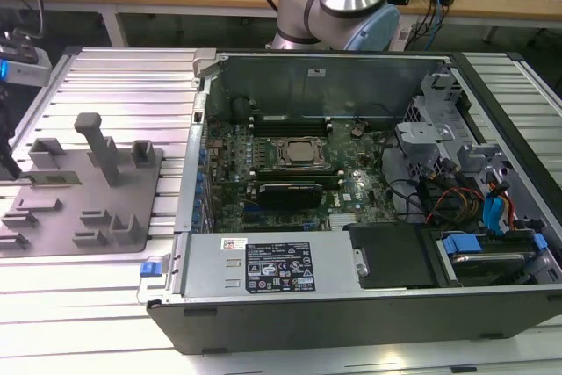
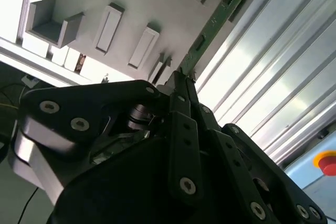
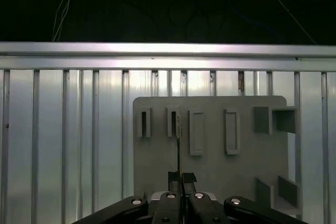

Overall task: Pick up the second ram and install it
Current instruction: 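Pick up the second ram and move it above second insertion slot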

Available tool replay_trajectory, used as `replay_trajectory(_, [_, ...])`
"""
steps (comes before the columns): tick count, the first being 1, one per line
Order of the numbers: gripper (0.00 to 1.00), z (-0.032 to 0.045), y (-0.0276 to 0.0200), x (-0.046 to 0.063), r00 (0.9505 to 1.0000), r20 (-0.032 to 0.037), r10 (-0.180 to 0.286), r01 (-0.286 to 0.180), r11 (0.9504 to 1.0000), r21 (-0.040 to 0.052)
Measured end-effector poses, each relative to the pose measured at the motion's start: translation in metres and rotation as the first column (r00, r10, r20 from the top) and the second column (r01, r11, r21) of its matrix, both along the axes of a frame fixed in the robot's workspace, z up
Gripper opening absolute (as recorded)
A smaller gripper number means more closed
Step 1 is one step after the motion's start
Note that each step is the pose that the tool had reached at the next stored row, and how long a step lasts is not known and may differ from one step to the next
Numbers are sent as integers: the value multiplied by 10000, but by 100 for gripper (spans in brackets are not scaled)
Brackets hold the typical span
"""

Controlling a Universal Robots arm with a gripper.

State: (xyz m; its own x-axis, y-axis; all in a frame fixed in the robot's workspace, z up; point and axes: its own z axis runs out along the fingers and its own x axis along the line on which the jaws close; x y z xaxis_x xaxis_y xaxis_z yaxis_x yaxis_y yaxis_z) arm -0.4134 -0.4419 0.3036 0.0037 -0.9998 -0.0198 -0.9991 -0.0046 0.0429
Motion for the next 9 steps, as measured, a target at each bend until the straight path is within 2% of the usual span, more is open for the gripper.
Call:
replay_trajectory(4, [9,213,0,0,10000,1,0,0,10000,0])
replay_trajectory(9, [9,349,0,0,10000,1,0,0,10000,0])
